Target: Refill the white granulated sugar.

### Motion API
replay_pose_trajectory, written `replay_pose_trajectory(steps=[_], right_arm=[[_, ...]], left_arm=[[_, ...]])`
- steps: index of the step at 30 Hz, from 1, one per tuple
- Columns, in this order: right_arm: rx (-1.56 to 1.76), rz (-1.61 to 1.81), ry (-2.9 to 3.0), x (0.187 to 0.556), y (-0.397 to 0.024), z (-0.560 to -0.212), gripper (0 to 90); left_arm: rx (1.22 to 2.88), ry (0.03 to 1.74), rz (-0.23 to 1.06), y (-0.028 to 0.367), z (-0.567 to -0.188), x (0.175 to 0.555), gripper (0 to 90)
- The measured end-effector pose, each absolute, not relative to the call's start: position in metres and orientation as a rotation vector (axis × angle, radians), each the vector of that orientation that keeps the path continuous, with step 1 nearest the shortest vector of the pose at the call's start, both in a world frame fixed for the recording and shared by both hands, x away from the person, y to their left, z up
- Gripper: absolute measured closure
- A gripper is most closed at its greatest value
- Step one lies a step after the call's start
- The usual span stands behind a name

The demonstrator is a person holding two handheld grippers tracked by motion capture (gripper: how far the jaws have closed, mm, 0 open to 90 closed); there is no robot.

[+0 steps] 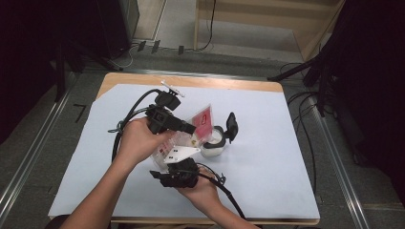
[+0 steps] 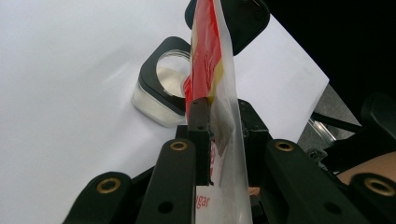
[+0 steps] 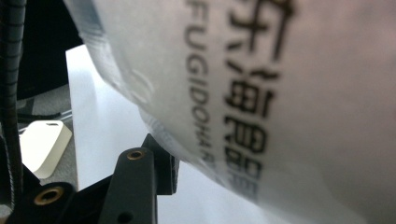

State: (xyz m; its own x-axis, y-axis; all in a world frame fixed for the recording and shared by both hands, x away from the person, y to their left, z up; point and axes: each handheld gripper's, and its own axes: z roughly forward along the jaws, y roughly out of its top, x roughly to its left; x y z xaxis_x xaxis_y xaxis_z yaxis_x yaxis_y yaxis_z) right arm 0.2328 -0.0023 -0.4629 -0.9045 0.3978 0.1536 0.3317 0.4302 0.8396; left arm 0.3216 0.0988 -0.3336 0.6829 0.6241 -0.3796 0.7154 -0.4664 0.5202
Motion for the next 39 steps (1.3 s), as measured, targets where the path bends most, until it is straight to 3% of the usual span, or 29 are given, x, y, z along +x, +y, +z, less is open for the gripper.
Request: replay_pose_trajectory(steps=[26, 39], right_arm=[[0.608, 1.434, 2.627, 0.231, 0.000, -0.480, 57.8], [0.608, 1.397, 2.643, 0.232, 0.001, -0.486, 58.9]], left_arm=[[2.237, 1.027, -0.186, 0.094, -0.345, 0.328, 80.0], [2.268, 1.003, -0.129, 0.096, -0.344, 0.324, 85.2]])
